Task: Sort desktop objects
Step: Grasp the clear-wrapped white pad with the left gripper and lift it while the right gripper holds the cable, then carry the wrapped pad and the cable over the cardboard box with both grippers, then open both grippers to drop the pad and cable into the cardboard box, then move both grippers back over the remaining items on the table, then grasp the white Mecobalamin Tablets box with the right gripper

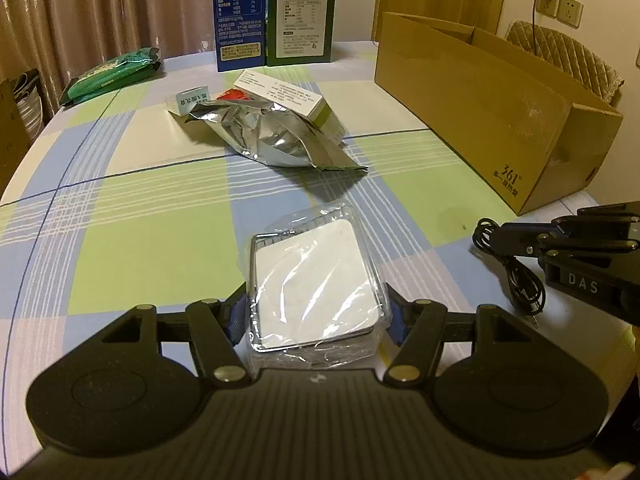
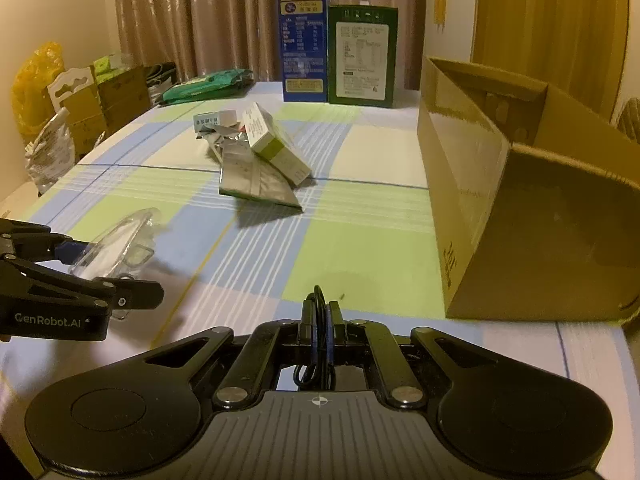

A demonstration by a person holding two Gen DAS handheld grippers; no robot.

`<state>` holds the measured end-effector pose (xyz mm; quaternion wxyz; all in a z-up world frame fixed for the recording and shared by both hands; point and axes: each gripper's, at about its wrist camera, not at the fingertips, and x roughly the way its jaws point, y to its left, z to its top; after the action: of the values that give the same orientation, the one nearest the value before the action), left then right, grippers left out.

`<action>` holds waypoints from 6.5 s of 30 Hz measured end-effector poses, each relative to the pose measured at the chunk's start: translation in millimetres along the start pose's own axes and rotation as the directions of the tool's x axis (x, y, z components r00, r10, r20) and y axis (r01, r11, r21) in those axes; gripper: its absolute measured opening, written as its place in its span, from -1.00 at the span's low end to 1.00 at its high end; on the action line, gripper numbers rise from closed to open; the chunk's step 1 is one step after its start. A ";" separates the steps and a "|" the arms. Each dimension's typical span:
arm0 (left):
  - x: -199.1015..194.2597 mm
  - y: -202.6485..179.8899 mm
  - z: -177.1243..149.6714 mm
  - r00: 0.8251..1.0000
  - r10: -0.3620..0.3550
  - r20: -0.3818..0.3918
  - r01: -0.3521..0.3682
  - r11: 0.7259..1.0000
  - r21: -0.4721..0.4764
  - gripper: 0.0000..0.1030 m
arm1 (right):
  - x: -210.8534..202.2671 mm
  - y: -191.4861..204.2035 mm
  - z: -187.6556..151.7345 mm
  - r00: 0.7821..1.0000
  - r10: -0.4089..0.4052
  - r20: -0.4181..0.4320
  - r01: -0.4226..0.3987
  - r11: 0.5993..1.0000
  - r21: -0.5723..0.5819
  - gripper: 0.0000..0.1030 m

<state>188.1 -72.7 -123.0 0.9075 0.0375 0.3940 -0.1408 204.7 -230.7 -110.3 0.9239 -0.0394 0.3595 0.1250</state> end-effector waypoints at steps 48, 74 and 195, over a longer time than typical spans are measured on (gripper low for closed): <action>-15.1 -18.3 15.7 0.999 -0.043 0.023 0.043 0.999 0.005 0.17 | -43.8 -10.9 28.2 0.992 -0.039 0.122 0.029 0.996 0.079 -0.62; -74.3 -102.8 76.1 0.985 -0.152 0.085 0.148 0.987 0.059 0.17 | -145.2 -77.6 62.6 0.949 -0.148 0.278 0.095 0.976 0.196 -0.62; 37.2 129.4 99.0 0.988 0.135 0.077 -0.122 0.980 -0.157 0.97 | 149.0 -15.1 158.8 0.978 0.201 -0.058 -0.189 0.969 0.160 0.59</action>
<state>318.9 25.1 -87.5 0.9313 -0.0125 0.3601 -0.0530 418.4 -189.3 -93.7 0.8936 0.0629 0.4038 0.1857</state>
